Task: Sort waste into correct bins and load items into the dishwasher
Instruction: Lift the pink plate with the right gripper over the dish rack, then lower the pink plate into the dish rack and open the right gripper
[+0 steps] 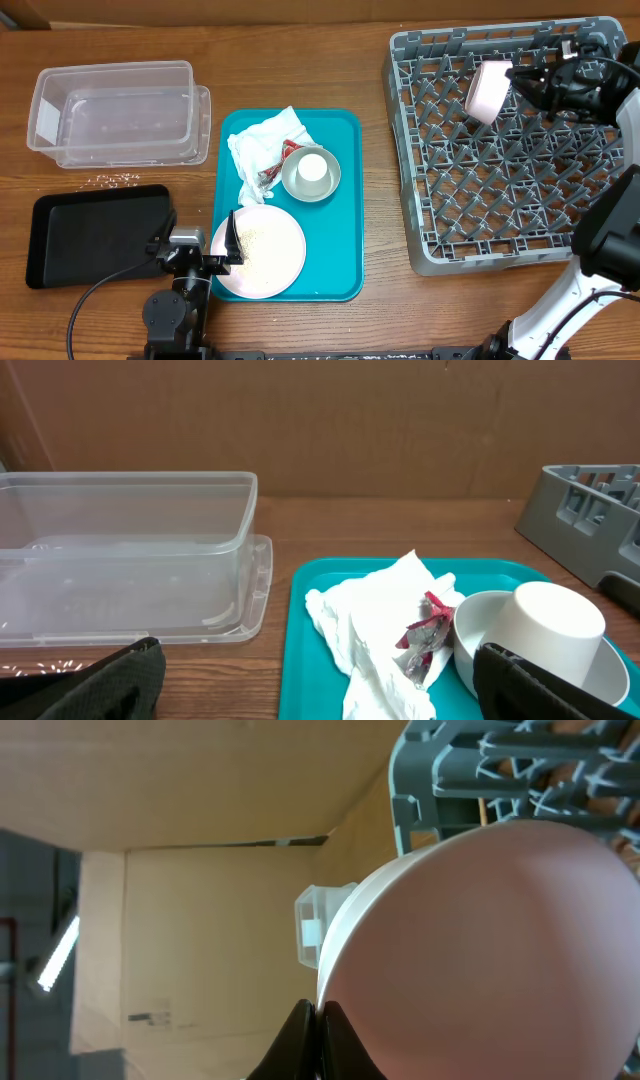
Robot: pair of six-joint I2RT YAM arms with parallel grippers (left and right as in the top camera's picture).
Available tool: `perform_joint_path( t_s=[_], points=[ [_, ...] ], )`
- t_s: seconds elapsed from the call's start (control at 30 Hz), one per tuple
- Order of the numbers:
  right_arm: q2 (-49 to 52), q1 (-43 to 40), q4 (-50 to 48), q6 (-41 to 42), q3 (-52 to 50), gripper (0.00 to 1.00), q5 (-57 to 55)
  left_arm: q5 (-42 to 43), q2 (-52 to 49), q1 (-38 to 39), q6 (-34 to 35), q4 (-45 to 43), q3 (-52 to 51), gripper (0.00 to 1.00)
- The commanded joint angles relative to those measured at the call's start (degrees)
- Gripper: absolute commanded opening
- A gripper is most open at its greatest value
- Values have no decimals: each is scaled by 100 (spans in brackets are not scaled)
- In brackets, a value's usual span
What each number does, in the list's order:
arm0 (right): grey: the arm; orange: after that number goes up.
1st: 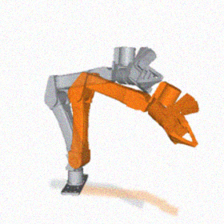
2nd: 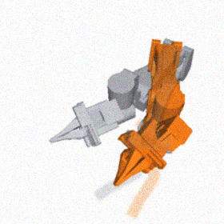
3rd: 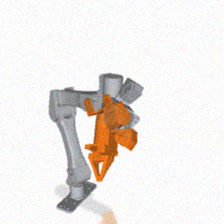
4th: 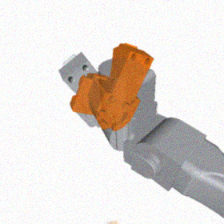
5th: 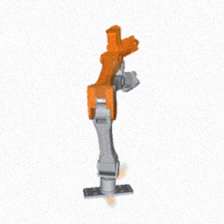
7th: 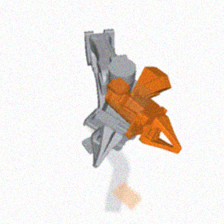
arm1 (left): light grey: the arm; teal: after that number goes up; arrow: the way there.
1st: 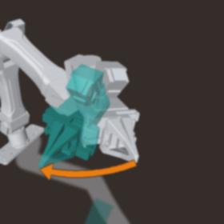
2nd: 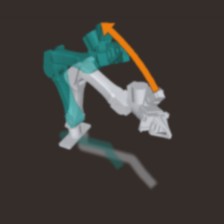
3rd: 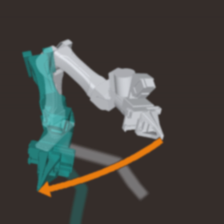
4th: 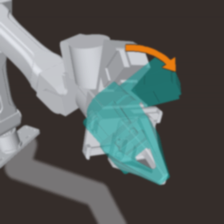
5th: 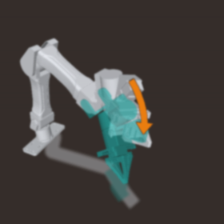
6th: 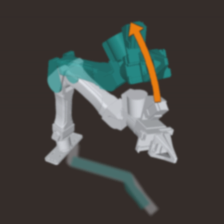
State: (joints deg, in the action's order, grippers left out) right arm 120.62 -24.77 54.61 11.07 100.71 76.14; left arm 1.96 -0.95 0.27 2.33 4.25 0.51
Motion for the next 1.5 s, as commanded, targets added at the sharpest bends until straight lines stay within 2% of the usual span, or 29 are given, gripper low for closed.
perform_joint_path(
  t_s=[0.0,0.2,0.4,0.57,0.7,0.9,1.07,1.17,1.3,1.47],
  points=[
    [-68,0,2,101,50,4,302,42,61,-24,-151,4,-24,100],
    [-68,7,321,96,50,4,199,42,61,-24,-151,4,-24,100],
    [-68,4,942,98,50,4,-1174,42,61,-24,-151,4,-24,100],
    [-70,-85,960,98,59,4,-1488,42,61,-24,-151,4,-24,100],
    [-72,-313,1047,98,240,11,-1517,42,61,-24,-151,4,-24,100],
    [-127,-769,1974,94,1342,26,-2632,42,61,-24,-151,4,-24,100],
    [-179,-872,2942,61,2522,28,-3818,42,61,-24,-151,4,-24,100],
    [-245,-713,3397,-286,2944,28,-4068,42,61,-24,-151,4,-24,100],
    [-267,-203,3659,-553,2962,31,-4483,42,61,-24,-151,4,-24,100],
    [-179,544,3130,-232,2695,31,-5794,42,61,-24,-151,2,-24,100]
  ],
)
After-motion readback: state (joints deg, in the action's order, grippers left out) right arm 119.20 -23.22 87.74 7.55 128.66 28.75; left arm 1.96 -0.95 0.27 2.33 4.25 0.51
